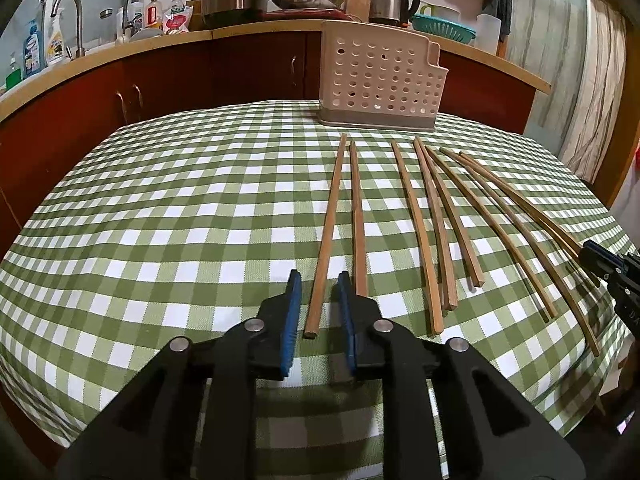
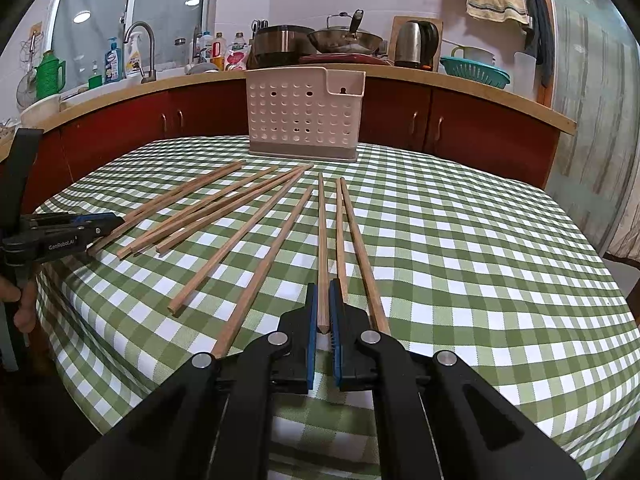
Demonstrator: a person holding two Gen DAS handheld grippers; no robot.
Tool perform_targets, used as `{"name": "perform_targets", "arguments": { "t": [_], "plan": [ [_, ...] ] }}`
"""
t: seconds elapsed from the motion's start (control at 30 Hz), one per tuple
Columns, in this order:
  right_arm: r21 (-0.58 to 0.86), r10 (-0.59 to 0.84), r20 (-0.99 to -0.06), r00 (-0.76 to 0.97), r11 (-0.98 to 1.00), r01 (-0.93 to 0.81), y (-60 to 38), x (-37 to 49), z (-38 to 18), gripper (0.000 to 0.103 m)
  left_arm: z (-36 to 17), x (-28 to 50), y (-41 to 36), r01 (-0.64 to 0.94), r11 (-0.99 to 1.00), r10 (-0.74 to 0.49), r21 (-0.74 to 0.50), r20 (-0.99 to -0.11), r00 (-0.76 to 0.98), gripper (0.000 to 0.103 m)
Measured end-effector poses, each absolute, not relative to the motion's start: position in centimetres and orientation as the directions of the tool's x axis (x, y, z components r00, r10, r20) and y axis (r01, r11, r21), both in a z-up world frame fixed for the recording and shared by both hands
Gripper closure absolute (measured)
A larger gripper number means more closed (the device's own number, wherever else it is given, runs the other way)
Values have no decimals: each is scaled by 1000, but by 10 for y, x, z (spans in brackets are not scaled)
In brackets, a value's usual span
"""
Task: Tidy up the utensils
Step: 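Lift the chopsticks upright and carry both tools over the plastic caddy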
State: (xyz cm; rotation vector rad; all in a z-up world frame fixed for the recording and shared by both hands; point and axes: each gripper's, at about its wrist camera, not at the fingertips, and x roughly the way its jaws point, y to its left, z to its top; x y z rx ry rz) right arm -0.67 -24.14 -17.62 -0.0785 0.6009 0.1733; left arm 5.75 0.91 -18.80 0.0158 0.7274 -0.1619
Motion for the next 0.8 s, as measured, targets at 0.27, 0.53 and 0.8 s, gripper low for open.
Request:
{"name": "perform_targets", "arguments": {
  "t": [0.27, 0.53, 0.8],
  "plan": [
    [-33, 138, -541, 830, 982, -185, -240, -11, -167, 96, -180, 54, 16, 142, 988, -144, -55, -643, 752, 96],
    [-44, 138, -483, 864, 982, -182, -237, -18, -144, 96, -152, 44, 15, 139, 990, -130, -29, -574, 808, 96],
    [-51, 143, -422, 895, 982, -181, -232, -26, -118, 96, -124, 37, 15, 129, 991, -121, -20, -509, 852, 96]
  ]
}}
